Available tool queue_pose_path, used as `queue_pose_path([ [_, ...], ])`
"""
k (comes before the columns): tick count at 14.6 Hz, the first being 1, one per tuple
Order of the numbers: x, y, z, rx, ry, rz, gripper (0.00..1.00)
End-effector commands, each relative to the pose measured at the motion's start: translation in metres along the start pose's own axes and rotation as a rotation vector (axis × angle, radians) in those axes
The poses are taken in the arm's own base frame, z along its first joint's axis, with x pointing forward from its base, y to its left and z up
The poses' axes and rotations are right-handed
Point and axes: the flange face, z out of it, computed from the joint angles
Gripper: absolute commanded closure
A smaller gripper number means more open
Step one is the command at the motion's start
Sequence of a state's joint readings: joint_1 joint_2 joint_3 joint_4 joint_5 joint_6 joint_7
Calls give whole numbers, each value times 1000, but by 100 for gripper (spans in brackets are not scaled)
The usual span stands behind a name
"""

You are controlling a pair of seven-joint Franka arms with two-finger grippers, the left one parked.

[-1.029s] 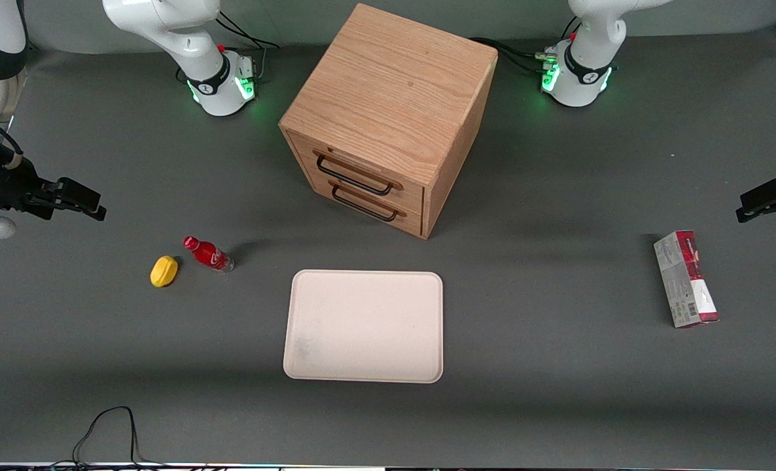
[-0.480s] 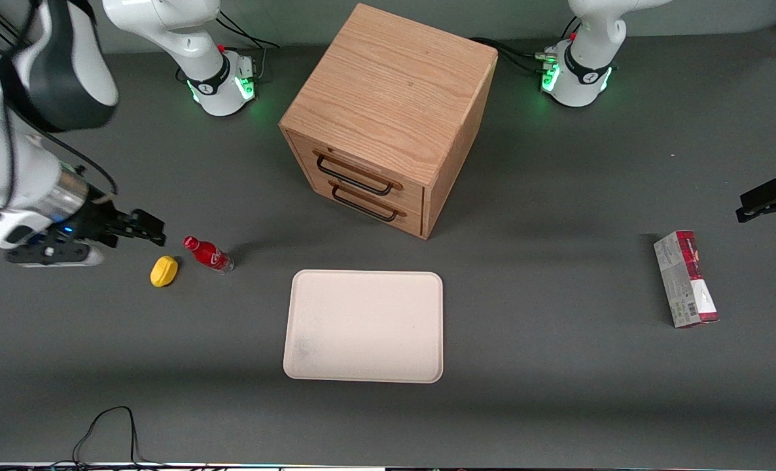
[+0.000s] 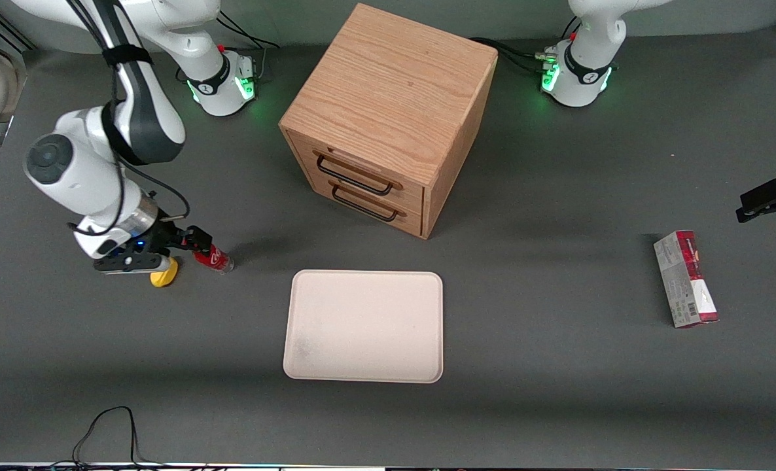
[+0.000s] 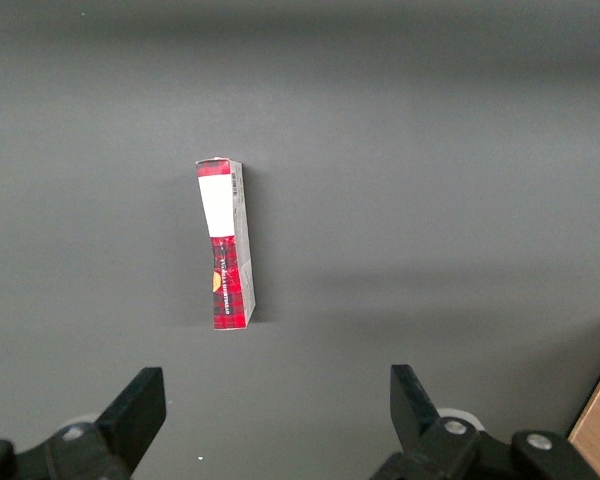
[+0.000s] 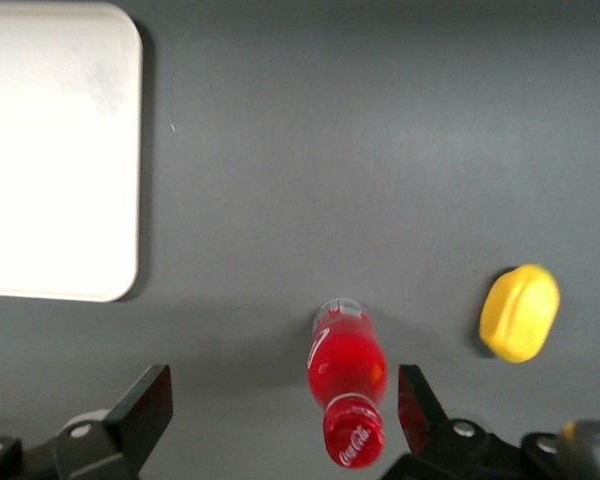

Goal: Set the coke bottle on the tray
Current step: 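Close the right gripper around the red bottle's body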

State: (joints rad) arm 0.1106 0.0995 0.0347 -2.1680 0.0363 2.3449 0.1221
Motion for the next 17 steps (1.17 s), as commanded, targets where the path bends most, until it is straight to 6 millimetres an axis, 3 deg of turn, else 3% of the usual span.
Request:
queue_pose_path([
  [1, -11, 1, 18, -2, -8, -18, 0],
  [8, -11, 8, 41, -33, -28, -55, 1],
  [11, -16, 10, 49, -43, -44, -63, 9],
  [17, -21, 11, 53, -46, -66, -86, 16],
])
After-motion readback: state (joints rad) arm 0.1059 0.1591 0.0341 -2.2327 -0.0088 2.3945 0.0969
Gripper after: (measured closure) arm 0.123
